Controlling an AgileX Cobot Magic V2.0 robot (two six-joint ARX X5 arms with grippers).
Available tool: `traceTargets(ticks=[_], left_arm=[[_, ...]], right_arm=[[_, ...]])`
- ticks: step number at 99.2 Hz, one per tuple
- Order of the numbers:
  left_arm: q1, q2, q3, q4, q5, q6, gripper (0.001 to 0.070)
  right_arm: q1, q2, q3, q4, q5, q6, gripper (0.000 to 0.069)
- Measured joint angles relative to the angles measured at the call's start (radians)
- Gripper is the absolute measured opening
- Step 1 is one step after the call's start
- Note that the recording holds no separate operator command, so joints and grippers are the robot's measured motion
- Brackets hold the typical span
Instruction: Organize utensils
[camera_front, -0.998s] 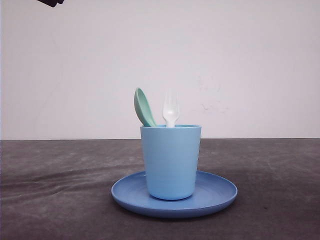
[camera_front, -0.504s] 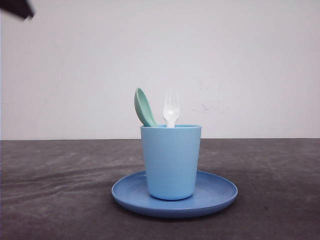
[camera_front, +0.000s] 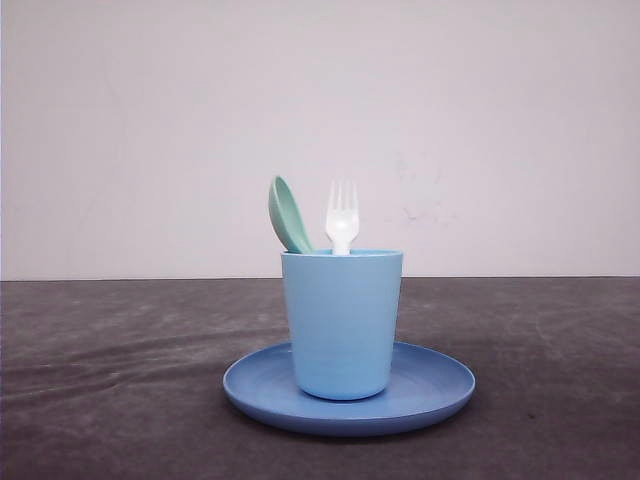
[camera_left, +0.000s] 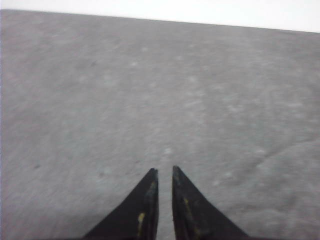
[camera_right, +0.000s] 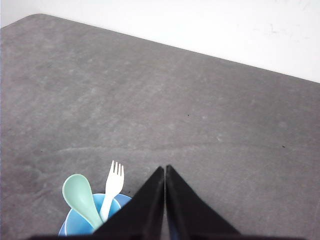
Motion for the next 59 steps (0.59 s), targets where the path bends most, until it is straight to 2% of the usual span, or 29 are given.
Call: traceTargets(ticks=[22,59], left_arm=[[0.062,-0.116,-0.067,-0.033,0.000,0.000,0.0025],[0.088,-0.229,-0.106,-0.038,0.008,0.011,0.0025]], right_arm=[[0.000,0.000,0.000,0.000,0.000,0.000,0.0002],[0.000,0.000,0.000,0.000,0.000,0.000,0.0002]])
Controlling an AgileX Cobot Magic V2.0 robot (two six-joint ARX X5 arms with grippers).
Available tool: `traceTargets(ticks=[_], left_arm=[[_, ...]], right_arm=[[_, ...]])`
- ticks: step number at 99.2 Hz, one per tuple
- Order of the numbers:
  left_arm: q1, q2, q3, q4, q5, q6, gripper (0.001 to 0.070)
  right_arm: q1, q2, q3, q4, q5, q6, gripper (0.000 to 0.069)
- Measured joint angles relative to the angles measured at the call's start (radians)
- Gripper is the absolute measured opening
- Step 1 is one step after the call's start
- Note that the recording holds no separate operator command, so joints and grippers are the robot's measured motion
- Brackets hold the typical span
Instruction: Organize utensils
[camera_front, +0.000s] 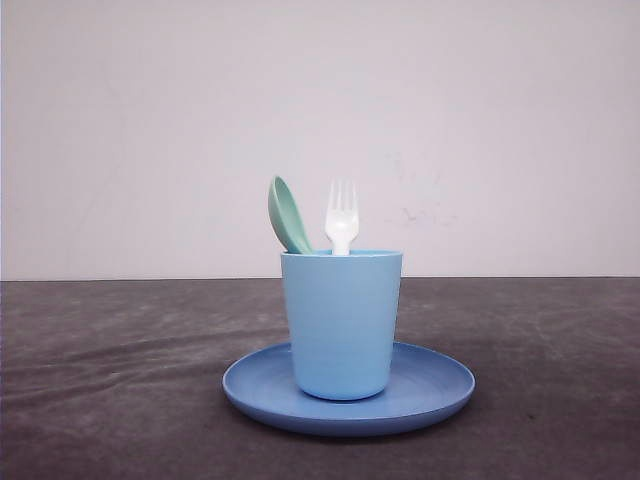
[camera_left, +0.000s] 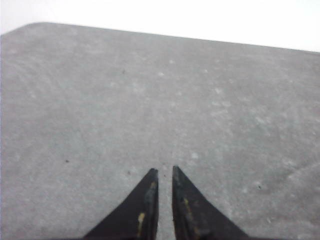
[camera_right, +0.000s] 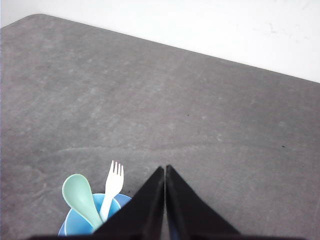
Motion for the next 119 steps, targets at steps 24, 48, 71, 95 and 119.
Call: traceTargets(ticks=[24,48,71,95,119], left_arm=[[0.009,0.000,0.000,-0.002,0.047,0.015,0.0025],[0.010,0.000,0.000,-0.003,0.066,0.037,0.0025],[0.010,0.000,0.000,-0.003,0.096,0.032,0.0025],[0.010,0.000,0.000,-0.003,0.097,0.032,0.0025],[0.010,0.000,0.000,-0.003,0.097,0.032,0.0025]], right_arm=[[0.000,0.000,0.000,0.000,0.000,0.000,0.0002],[0.000,0.000,0.000,0.000,0.000,0.000,0.0002],[0.000,0.000,0.000,0.000,0.000,0.000,0.0002],[0.000,0.000,0.000,0.000,0.000,0.000,0.0002],[0.000,0.000,0.000,0.000,0.000,0.000,0.0002]])
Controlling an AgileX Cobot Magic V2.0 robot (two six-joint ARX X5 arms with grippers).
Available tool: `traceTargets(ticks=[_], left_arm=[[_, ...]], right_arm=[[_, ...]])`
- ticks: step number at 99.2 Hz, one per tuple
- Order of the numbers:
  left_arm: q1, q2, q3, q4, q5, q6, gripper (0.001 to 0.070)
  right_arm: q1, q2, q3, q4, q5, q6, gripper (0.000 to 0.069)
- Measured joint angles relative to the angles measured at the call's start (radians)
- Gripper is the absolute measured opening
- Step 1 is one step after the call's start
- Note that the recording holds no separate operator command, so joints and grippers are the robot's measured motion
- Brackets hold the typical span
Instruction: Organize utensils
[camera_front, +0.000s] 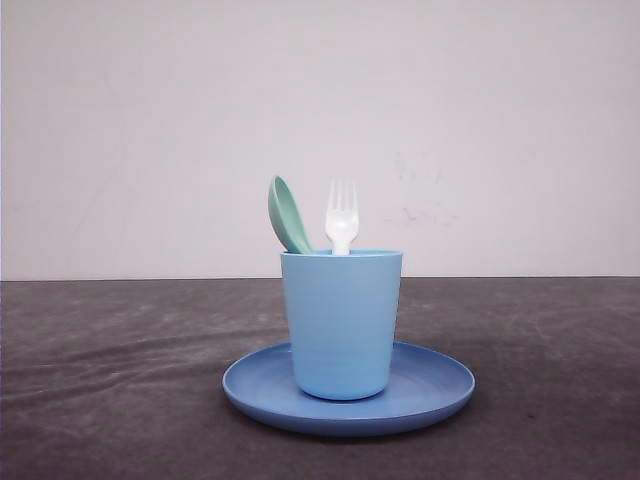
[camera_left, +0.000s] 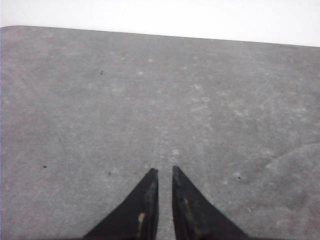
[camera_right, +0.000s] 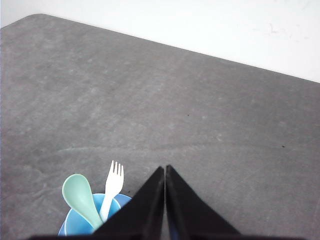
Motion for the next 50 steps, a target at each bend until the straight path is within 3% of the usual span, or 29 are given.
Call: traceTargets(ticks=[30,41,50], left_arm=[[0.000,0.000,0.000,0.000,0.000,0.000,0.0025],[0.000,0.000,0.000,0.000,0.000,0.000,0.0025],[0.000,0.000,0.000,0.000,0.000,0.000,0.0025]], right_arm=[[-0.008,0.000,0.000,0.018,0.027,-0.036,0.0002],[-0.053,-0.001,0.000,0.109,0.051,-0.091,0.0002],[-0.137,-0.004,-0.005,0.208,-0.001,-0.148,0.0002]])
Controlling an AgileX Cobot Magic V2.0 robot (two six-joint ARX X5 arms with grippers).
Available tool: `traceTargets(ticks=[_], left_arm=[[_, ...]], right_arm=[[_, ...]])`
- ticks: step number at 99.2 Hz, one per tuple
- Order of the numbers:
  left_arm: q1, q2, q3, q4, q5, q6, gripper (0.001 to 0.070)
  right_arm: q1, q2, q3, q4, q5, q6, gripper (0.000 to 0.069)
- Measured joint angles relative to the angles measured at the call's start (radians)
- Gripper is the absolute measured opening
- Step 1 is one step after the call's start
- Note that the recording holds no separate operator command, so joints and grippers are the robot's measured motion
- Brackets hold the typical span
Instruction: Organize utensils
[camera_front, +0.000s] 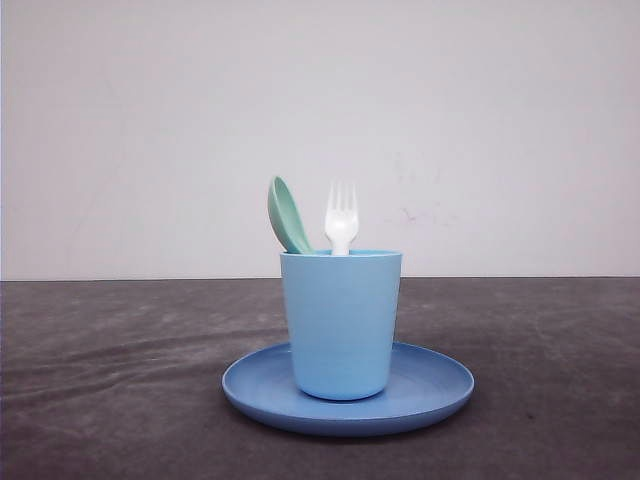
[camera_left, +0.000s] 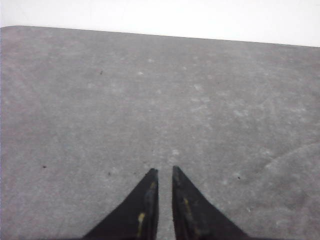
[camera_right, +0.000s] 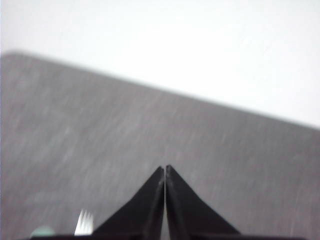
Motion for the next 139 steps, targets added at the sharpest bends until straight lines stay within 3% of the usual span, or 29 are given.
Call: traceTargets(ticks=[28,44,62,93,139], left_arm=[[0.000,0.000,0.000,0.000,0.000,0.000,0.0025],[0.000,0.000,0.000,0.000,0.000,0.000,0.0025],[0.000,0.000,0.000,0.000,0.000,0.000,0.0025],[0.000,0.000,0.000,0.000,0.000,0.000,0.0025],[0.000,0.000,0.000,0.000,0.000,0.000,0.0025]], right_arm=[[-0.398,-0.006,-0.124,0.145,-0.316,-0.079,0.0002],[-0.583,-0.054,-0.278,0.211,-0.364,-0.085,0.0002],[-0.732,-0.214,-0.490,0.332,-0.399,-0.084,0.0002],[-0.834,-0.539,-0.847,0.383,-0.416,-0.084,0.0002],[-0.870,-0.810,-1.056,0.318,-0.481,-0.088,0.0002]])
